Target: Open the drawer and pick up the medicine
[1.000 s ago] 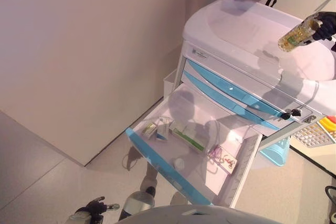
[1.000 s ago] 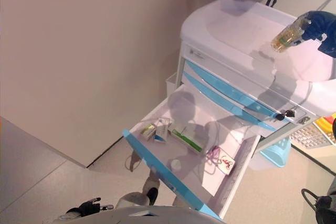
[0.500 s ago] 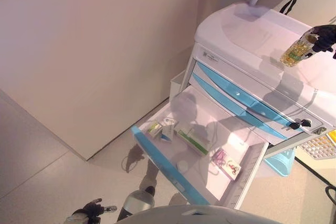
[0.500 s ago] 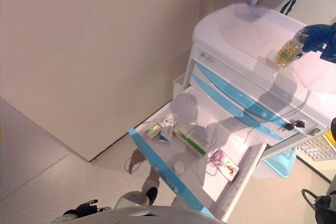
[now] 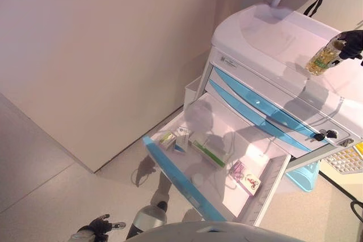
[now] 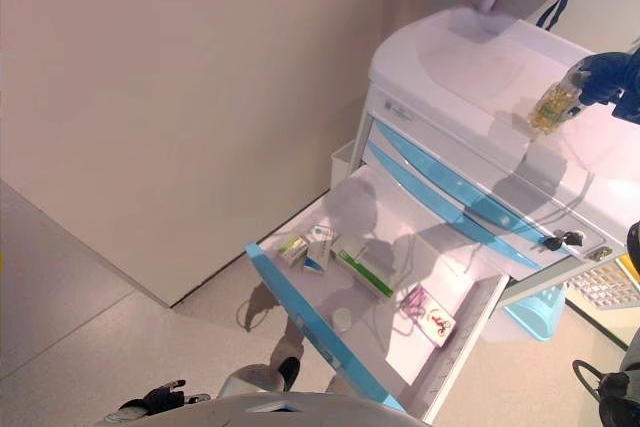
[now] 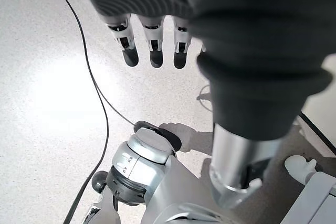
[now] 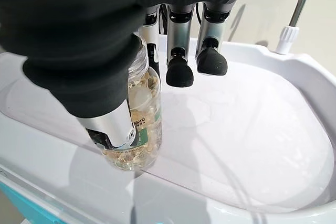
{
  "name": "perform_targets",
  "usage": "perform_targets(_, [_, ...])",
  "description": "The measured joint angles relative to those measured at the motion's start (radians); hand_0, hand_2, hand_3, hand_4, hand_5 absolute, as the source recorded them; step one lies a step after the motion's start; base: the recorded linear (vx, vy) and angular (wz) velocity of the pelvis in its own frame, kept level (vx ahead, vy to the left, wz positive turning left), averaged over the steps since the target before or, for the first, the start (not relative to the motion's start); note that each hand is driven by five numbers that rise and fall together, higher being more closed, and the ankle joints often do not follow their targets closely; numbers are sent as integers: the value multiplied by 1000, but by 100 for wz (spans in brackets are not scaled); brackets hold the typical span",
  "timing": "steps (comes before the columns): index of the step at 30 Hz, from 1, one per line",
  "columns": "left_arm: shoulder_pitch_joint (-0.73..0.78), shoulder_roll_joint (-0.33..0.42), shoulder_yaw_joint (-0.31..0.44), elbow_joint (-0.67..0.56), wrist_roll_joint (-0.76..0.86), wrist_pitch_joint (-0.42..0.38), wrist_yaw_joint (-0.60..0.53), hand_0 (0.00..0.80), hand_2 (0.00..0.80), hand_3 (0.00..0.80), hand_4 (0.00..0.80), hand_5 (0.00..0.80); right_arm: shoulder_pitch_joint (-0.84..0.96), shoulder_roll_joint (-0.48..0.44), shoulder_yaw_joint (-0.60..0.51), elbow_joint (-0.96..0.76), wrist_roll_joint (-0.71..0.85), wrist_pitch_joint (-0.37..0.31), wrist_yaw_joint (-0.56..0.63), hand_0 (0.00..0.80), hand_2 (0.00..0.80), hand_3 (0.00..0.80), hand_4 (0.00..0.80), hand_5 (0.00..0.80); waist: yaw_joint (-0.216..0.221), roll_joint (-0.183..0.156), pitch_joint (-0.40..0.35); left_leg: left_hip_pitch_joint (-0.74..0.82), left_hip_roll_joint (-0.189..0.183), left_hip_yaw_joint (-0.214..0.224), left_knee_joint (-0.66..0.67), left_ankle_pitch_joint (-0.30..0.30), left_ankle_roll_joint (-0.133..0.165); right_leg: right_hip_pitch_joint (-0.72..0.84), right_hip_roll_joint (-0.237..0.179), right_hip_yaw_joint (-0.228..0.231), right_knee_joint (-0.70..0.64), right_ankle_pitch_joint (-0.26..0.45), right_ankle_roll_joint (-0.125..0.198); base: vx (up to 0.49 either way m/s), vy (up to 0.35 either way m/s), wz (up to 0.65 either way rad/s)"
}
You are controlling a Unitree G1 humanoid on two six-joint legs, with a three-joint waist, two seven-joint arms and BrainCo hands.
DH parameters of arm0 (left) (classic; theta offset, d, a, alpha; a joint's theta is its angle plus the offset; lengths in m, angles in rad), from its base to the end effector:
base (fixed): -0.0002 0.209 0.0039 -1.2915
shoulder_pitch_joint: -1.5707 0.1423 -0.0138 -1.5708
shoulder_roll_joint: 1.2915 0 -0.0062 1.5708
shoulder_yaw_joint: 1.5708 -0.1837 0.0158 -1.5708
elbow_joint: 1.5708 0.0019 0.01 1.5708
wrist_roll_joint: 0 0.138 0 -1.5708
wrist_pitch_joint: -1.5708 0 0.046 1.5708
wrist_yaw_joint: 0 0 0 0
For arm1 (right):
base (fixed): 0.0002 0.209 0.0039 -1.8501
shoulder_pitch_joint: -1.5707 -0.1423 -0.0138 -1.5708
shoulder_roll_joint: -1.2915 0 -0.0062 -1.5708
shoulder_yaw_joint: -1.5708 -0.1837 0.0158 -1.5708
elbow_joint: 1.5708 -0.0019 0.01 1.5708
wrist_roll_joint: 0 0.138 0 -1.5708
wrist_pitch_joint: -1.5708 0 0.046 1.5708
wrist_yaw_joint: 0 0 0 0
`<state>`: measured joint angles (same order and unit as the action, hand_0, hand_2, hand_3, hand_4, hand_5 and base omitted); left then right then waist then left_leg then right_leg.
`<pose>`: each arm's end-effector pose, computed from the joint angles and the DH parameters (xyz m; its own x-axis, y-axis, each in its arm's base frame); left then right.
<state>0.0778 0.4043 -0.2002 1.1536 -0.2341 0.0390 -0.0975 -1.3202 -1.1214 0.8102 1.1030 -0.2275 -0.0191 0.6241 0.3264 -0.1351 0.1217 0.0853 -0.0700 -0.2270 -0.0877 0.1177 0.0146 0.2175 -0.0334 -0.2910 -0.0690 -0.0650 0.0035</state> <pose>0.0533 0.2747 -0.1009 0.2872 0.2024 -0.9362 0.0163 0.9762 0.2161 0.3023 -0.3548 0.2997 0.8654 -0.3106 -0.3933 -0.3322 0.2319 -0.9142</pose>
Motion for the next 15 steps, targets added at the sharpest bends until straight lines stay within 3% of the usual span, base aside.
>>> perform_targets(15, [-1,1,0,2,1,-1,-7,0,0,0,0,0,33,3,-13,16,-5,-6,12,800,800,800,800,800,-1,-1,-1,0,0,1,0,0,0,0,0,1,0,0,0,0,0,0])
